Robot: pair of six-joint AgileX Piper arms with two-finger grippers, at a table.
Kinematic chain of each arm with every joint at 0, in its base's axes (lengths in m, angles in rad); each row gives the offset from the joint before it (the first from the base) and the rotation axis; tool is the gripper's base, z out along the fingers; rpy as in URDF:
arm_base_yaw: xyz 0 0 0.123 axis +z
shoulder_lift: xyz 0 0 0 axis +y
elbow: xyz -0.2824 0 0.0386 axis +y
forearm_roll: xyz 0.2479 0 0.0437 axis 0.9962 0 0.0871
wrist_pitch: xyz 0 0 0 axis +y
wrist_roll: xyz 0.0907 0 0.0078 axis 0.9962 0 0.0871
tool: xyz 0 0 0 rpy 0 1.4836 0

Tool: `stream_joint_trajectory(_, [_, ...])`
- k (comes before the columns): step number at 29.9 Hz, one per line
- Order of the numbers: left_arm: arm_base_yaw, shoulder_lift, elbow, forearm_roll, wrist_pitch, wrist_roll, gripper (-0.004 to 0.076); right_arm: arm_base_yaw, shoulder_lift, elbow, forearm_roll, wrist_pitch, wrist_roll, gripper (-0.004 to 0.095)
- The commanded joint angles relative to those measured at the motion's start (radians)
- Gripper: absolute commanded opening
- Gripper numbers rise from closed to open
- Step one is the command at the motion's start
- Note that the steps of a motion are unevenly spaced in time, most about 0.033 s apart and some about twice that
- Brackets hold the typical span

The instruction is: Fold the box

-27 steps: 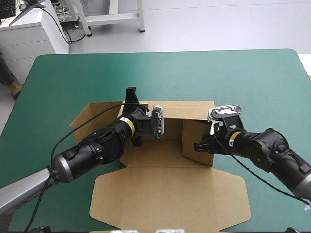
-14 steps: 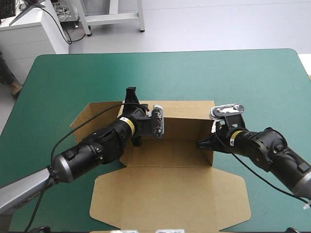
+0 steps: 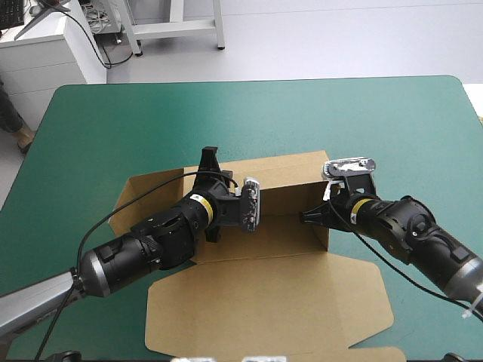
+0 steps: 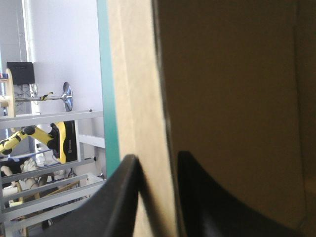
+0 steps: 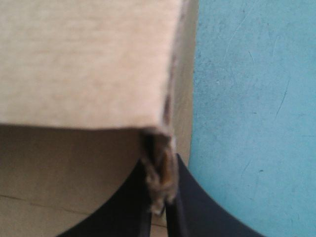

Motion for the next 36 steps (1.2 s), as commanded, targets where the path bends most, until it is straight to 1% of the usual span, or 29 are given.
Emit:
stream_joint_trajectory(1, [-0.034, -0.038, -0.019, -0.053, -0.074, 0.005, 0.0374, 0.013, 0.046, -0.026, 0.024, -0.153, 0.011, -0.0011])
stream_joint_trajectory(3, [-0.034, -0.049, -0.019, -0.079, -0.074, 0.002, 0.0423, 0.013, 0.067, -0.026, 0.024, -0.173, 0.014, -0.0011])
stream_joint_trajectory(4, [-0.034, -0.057, -0.019, -0.088, -0.074, 0.002, 0.0428, 0.011, 0.077, -0.026, 0.018, -0.188, 0.020, -0.0011])
stream_joint_trajectory(9, [-0.034, -0.104, -0.019, -0.134, -0.078, 0.001, 0.0428, 0.010, 0.111, -0.030, -0.054, -0.229, 0.102, -0.0012])
stream_joint_trajectory(11, [-0.034, -0.126, -0.019, -0.153, -0.080, 0.001, 0.0428, 0.010, 0.119, -0.030, -0.069, -0.229, 0.115, -0.0012])
stream_joint_trajectory(14, [-0.036, -0.153, -0.019, -0.171, -0.087, 0.001, 0.0428, 0.005, 0.129, -0.034, -0.122, -0.229, 0.169, -0.0012])
stream_joint_trajectory(18, [-0.036, -0.169, -0.019, -0.178, -0.057, 0.001, 0.0425, -0.009, 0.130, -0.037, -0.129, -0.222, 0.177, -0.0012])
stream_joint_trajectory(23, [-0.036, -0.179, -0.028, -0.156, -0.044, -0.015, 0.0384, -0.017, 0.120, -0.038, -0.135, -0.186, 0.177, -0.0013])
stream_joint_trajectory(28, [-0.036, -0.182, -0.073, -0.193, -0.042, -0.009, 0.0384, -0.030, 0.116, -0.092, -0.173, -0.134, 0.177, -0.0013])
stream_joint_trajectory(31, [-0.044, -0.198, -0.099, -0.232, -0.015, -0.005, 0.0384, -0.058, 0.117, -0.136, -0.190, -0.099, 0.174, -0.0013])
stream_joint_trajectory(36, [-0.086, -0.266, -0.107, -0.236, 0.002, -0.005, 0.0384, -0.104, 0.117, -0.216, -0.182, 0.018, 0.114, -0.0013])
